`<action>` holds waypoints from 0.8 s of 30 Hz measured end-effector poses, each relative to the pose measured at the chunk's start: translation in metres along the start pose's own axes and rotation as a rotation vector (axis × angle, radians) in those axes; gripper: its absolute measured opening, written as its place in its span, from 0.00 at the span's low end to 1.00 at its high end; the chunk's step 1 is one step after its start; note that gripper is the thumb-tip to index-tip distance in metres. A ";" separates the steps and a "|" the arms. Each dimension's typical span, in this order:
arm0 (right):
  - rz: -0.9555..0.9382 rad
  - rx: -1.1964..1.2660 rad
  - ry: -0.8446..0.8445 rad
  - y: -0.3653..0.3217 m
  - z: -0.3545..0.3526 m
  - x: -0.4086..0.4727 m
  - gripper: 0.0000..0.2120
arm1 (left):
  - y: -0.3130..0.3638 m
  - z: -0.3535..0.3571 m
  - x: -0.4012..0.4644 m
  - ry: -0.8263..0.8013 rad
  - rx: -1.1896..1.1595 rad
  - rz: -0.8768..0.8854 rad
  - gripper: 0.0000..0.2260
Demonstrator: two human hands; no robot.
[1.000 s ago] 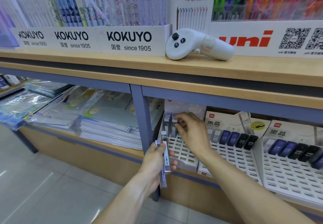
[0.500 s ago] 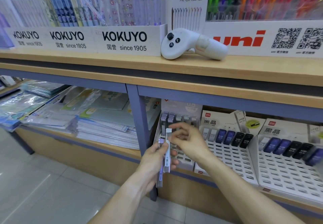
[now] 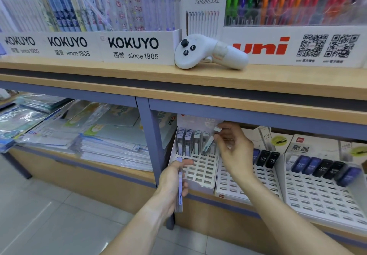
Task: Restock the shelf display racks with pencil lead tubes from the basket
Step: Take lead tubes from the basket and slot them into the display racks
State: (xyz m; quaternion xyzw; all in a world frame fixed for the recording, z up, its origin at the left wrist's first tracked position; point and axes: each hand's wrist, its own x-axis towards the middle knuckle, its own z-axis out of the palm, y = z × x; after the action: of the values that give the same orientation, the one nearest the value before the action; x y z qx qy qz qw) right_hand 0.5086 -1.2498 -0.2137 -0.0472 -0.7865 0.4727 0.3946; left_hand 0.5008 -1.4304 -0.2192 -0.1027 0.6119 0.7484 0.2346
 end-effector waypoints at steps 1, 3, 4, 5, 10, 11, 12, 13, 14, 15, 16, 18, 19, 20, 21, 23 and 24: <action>-0.029 -0.035 -0.003 0.002 0.000 0.000 0.14 | 0.000 0.002 0.000 -0.005 -0.023 -0.003 0.16; -0.060 -0.092 -0.015 0.008 0.001 0.001 0.12 | 0.000 0.007 -0.001 -0.003 -0.047 -0.002 0.17; -0.069 -0.115 -0.026 0.011 0.002 0.001 0.11 | 0.001 0.010 -0.001 0.003 -0.052 -0.002 0.17; -0.079 -0.132 -0.040 0.014 0.003 0.000 0.11 | 0.001 0.013 -0.001 0.012 -0.048 0.000 0.16; -0.129 -0.183 -0.095 0.022 0.012 -0.002 0.13 | -0.001 0.020 0.005 0.063 0.013 0.079 0.12; -0.127 -0.184 -0.099 0.022 0.012 -0.002 0.13 | -0.001 0.019 0.006 0.065 0.015 0.095 0.12; -0.126 -0.189 -0.105 0.023 0.012 -0.002 0.13 | -0.001 0.019 0.006 0.065 0.013 0.110 0.11; -0.128 -0.196 -0.111 0.023 0.012 -0.001 0.12 | -0.001 0.019 0.006 0.065 0.013 0.123 0.10; -0.132 -0.201 -0.116 0.023 0.012 -0.001 0.12 | -0.001 0.018 0.006 0.065 0.016 0.135 0.10; -0.136 -0.202 -0.117 0.023 0.012 0.000 0.12 | -0.001 0.018 0.006 0.067 0.019 0.144 0.10; -0.134 -0.201 -0.118 0.023 0.012 0.000 0.12 | -0.001 0.017 0.007 0.069 0.020 0.148 0.10; -0.130 -0.205 -0.124 0.022 0.013 0.001 0.13 | -0.002 0.016 0.008 0.075 0.025 0.150 0.10; -0.133 -0.213 -0.127 0.023 0.014 0.002 0.13 | -0.002 0.016 0.008 0.077 0.028 0.148 0.10; -0.137 -0.220 -0.124 0.023 0.014 0.002 0.13 | -0.002 0.017 0.008 0.080 0.029 0.143 0.10; -0.140 -0.224 -0.112 0.023 0.015 0.003 0.13 | -0.002 0.017 0.009 0.081 0.027 0.138 0.10; -0.145 -0.225 -0.084 0.024 0.016 0.005 0.13 | -0.002 0.017 0.010 0.081 0.017 0.135 0.11; -0.143 -0.224 -0.077 0.025 0.017 0.006 0.13 | -0.002 0.017 0.010 0.078 0.014 0.134 0.11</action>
State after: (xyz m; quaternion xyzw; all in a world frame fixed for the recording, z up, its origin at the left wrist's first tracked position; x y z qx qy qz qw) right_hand 0.4863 -1.2453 -0.2336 -0.0165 -0.8503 0.3539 0.3892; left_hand 0.4957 -1.4114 -0.2217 -0.0892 0.6314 0.7533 0.1607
